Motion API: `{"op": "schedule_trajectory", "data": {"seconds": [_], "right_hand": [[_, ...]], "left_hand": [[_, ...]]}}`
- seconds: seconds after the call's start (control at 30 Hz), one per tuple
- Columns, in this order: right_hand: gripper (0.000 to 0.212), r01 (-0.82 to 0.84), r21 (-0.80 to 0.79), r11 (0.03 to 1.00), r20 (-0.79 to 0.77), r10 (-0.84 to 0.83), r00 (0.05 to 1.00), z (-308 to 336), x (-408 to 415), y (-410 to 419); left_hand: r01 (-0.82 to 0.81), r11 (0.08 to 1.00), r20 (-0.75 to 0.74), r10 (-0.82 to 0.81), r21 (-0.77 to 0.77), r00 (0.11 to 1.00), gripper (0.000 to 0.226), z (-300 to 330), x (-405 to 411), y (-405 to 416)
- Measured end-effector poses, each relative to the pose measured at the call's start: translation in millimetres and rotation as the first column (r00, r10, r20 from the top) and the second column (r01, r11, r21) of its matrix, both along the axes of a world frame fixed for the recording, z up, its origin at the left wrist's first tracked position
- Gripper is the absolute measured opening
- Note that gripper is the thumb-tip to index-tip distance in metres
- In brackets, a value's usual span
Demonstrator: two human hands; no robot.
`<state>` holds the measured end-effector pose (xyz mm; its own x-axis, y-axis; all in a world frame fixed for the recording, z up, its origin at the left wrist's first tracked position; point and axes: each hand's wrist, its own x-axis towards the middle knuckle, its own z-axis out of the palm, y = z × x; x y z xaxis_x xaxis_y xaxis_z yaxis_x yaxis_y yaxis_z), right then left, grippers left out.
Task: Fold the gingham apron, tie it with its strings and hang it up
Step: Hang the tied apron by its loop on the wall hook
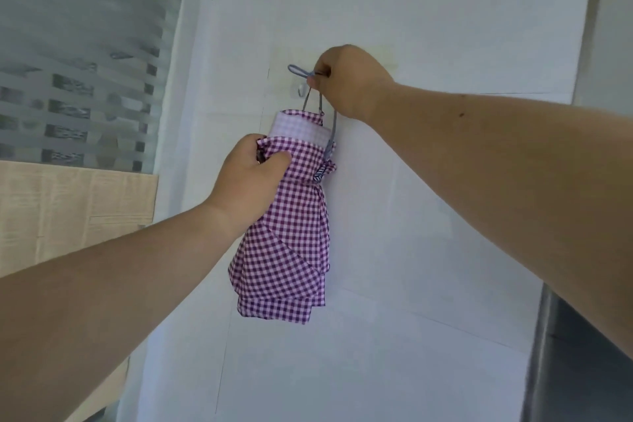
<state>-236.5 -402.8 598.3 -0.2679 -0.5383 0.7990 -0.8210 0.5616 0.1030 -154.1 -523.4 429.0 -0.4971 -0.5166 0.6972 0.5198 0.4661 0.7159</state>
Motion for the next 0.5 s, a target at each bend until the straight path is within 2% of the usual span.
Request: {"op": "schedule_trajectory", "data": {"seconds": [0.1,0.27,0.5], "right_hand": [[0.032,0.015,-0.001,1.000,-0.044,-0.015,0.999,13.0,-7.5,-21.3],[0.036,0.102,0.010,0.995,-0.117,-0.100,0.988,26.6,-18.3,-49.8],[0.027,0.224,0.026,0.974,-0.190,-0.215,0.958,32.5,-28.6,-66.8]], "left_hand": [[-0.024,0.999,-0.051,0.026,0.036,0.998,0.007,7.4,-7.9,-13.8],[-0.058,0.996,-0.068,0.063,0.072,0.996,0.021,17.4,-15.8,-34.2],[-0.001,0.992,-0.049,0.007,0.126,0.999,0.012,20.7,-20.6,-47.5]]}}
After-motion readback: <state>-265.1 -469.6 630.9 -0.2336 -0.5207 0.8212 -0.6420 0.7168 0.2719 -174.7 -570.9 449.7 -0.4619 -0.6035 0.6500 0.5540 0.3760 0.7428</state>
